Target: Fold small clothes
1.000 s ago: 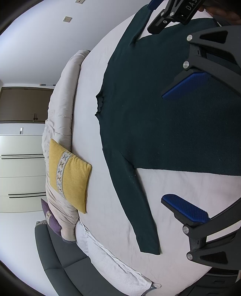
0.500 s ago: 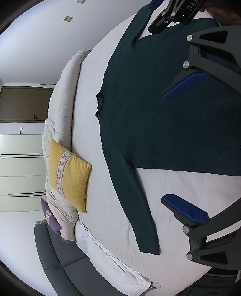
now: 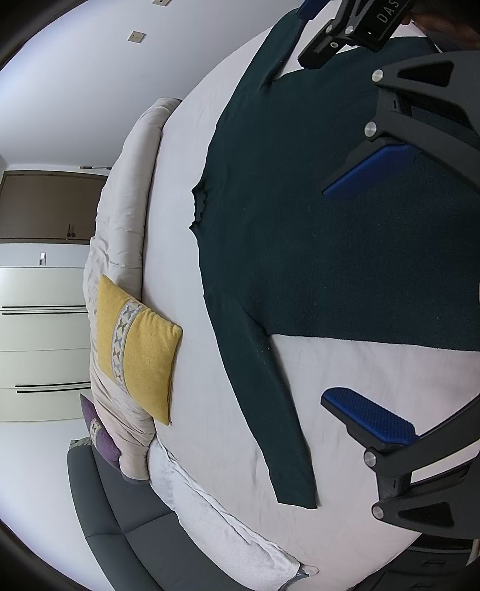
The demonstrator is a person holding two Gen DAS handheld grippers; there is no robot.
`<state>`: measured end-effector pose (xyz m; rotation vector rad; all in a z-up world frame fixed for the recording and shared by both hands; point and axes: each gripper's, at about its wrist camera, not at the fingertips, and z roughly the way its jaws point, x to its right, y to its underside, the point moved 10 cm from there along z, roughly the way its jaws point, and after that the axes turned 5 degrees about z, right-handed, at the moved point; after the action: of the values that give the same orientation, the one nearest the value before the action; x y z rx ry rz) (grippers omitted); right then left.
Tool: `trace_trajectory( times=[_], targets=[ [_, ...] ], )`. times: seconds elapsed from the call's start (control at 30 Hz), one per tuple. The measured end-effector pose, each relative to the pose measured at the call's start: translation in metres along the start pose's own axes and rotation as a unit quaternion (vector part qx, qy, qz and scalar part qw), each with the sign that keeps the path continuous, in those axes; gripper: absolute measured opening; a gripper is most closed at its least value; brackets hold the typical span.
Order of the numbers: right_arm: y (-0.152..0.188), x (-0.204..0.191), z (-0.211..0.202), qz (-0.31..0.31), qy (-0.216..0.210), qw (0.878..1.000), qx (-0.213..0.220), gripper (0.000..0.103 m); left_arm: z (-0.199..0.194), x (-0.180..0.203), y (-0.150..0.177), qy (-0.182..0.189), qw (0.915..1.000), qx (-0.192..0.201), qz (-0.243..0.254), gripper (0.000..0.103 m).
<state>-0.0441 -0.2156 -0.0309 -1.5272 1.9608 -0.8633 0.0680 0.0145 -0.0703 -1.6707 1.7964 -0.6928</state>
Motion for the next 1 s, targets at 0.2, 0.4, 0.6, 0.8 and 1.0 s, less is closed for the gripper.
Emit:
trace_trajectory(
  times=[0.2,0.4,0.6,0.8,1.0],
  targets=[
    [0.0,0.0,0.001,-0.002,0.0,1.0,0.0,0.103,0.0,-0.001,0.001,0.0,1.0,-0.001,0.0,0.103],
    [0.001,-0.001,0.002,-0.005,0.0,1.0,-0.002,0.103,0.001,-0.002,0.002,0.001,1.0,0.0,-0.001,0.103],
    [0.001,-0.002,0.004,-0.007,0.0,1.0,-0.003,0.103,0.002,-0.006,0.006,0.001,1.0,-0.002,-0.002,0.103],
    [0.002,-0.003,0.008,-0.008,0.0,1.0,-0.005,0.103,0.003,-0.007,0.008,0.002,1.0,-0.002,-0.002,0.103],
    [0.004,-0.002,0.011,-0.007,0.001,1.0,-0.007,0.103,0.007,-0.007,0.012,0.002,1.0,-0.005,-0.002,0.103]
  ],
)
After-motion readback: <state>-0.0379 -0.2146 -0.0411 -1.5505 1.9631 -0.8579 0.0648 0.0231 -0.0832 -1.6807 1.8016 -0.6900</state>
